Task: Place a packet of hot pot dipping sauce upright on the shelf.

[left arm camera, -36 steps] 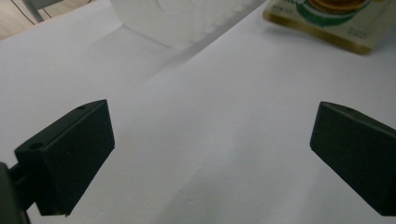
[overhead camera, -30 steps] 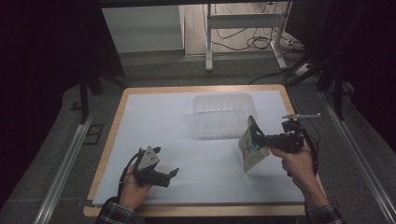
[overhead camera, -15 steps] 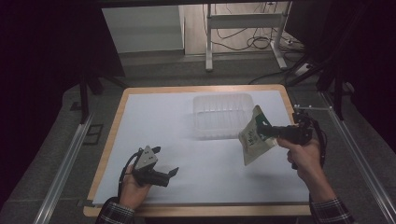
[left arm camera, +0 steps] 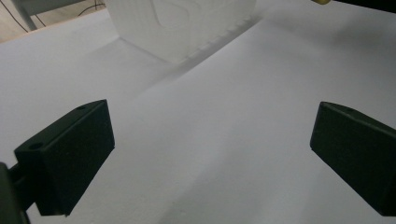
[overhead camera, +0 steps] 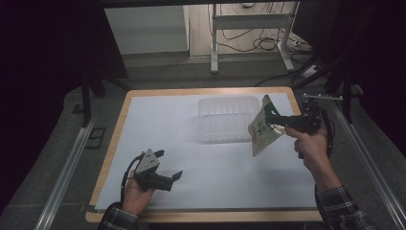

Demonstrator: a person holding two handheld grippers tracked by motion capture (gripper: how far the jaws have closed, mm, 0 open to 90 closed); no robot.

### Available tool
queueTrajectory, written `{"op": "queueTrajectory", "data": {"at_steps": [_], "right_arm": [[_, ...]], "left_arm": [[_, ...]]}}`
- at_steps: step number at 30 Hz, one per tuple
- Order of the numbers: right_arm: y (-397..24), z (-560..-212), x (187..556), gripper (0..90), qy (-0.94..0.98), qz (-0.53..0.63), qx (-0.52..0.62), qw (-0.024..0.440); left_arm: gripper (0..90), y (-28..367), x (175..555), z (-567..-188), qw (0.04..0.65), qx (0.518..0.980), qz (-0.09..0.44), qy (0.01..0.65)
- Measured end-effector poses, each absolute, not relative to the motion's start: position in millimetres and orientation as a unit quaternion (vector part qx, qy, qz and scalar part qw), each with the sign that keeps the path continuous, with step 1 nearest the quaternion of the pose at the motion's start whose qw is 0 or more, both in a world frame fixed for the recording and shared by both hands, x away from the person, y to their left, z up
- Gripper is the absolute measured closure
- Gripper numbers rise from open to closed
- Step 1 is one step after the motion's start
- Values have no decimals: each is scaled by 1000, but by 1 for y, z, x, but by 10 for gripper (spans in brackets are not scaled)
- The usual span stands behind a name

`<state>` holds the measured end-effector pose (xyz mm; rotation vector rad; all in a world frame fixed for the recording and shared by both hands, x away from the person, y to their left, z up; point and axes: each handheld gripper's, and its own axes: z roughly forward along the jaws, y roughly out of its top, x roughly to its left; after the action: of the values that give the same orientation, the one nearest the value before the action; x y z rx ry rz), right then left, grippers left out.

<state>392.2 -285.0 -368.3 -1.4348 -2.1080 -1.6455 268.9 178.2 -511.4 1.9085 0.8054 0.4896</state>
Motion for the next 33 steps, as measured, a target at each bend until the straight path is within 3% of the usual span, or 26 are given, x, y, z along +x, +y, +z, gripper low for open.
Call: {"op": "queueTrajectory", "data": {"at_steps": [33], "right_arm": [[-272, -370, 461, 895, -672, -527, -517, 59]], "left_arm": [[0, 178, 268, -510, 492, 781, 200, 328]]}}
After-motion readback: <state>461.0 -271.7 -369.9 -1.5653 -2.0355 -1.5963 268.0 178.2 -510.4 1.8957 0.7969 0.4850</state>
